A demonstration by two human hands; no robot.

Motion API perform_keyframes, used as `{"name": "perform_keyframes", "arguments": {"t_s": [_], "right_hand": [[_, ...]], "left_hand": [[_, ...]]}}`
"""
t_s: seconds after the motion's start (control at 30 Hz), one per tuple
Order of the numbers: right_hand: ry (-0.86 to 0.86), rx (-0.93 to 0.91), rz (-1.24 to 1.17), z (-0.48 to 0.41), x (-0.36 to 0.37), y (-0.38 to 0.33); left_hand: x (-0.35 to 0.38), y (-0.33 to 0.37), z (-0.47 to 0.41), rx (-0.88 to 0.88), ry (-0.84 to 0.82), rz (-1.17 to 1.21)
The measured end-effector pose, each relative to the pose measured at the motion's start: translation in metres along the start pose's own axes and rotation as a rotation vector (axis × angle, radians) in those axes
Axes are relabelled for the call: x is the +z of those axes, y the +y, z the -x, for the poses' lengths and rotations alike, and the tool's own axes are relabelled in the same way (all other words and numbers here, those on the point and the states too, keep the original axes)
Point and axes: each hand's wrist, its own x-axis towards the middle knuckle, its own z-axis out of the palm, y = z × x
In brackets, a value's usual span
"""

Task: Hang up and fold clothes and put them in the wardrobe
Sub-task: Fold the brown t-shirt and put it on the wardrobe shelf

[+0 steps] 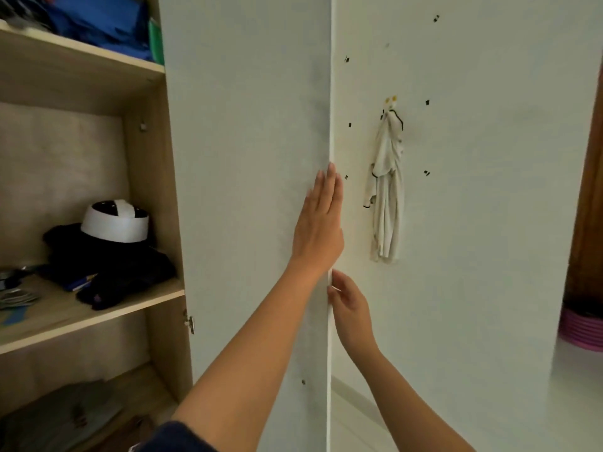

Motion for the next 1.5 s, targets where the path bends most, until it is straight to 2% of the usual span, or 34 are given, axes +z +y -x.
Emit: {"name": "perform_keyframes", "arguments": {"t_s": [0.1, 0.27, 0.47, 0.67, 0.93, 1.27, 1.43, 1.5], "right_hand": [[0.046, 0.008, -0.005, 0.004, -0.001, -0.001], [0.016, -0.064, -0.052, 0.031, 0.010, -0.005], [-0.001, -0.132, -0.172, 0.077, 0.072, -0.014], [-0.071, -0.292, -0.215, 0.111, 0.136, -0.026], [-0.312, -0.405, -0.284, 0.142, 0.220, -0.046], [-0.493, -0.555, -0.068, 0.149, 0.299, -0.053], [-0.592, -0.601, -0.118, 0.127, 0.336, -0.050], [-0.582, -0.593, -0.127, 0.112, 0.352, -0.051]], "left_hand": [[-0.006, -0.003, 0.005, 0.023, 0.017, -0.039], [-0.041, -0.020, 0.027, 0.126, 0.060, -0.006], [-0.096, -0.041, 0.062, 0.096, 0.115, -0.016], [-0.154, -0.069, 0.092, 0.083, 0.183, -0.029], [-0.231, -0.115, 0.132, -0.008, 0.206, -0.245], [-0.280, -0.175, 0.168, -0.183, 0.220, -0.384], [-0.299, -0.207, 0.178, -0.308, 0.215, -0.443], [-0.307, -0.222, 0.182, -0.338, 0.201, -0.486]]}}
